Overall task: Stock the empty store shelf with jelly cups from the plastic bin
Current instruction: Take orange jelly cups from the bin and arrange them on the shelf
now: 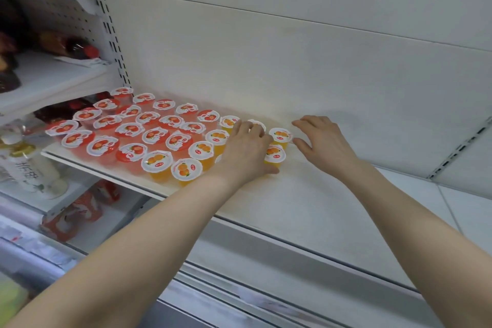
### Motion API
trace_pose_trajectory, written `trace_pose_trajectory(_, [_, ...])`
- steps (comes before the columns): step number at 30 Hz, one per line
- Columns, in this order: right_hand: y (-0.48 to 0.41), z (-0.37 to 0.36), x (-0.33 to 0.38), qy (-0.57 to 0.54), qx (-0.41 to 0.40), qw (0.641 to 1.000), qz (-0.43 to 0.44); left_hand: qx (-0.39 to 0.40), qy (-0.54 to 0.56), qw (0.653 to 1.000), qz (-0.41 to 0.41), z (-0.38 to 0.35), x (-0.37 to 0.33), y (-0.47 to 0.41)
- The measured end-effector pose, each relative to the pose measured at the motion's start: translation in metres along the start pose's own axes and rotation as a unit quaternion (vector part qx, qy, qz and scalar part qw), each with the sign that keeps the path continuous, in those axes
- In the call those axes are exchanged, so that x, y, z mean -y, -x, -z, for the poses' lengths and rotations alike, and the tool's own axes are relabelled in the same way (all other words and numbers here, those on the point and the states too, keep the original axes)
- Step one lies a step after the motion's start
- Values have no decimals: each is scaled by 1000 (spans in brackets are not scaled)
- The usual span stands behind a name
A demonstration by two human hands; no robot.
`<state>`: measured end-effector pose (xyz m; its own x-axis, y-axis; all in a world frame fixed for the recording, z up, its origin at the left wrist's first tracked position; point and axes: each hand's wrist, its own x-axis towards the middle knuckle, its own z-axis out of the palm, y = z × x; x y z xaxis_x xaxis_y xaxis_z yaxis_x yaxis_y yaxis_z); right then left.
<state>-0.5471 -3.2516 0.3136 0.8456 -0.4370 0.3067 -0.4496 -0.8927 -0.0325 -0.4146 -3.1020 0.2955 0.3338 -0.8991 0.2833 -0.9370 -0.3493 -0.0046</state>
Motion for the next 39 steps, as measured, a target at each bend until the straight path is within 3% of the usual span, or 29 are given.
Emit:
trace_pose_trajectory(10, [9,29,80,29,-47,998,44,-69,47,996,4,53,67,61])
trace_pose_trajectory(24, [19,-9,347,-25,-101,976,192,-133,-4,989,71,80,257,286])
trace_pose_trajectory(33, [37,-97,514,-101,-12,945,312,-80,6,970,231,43,350,454])
trace_pose_trajectory(39, [39,-165,608,-152,57,902,400,-5,36,922,386,4,392,546])
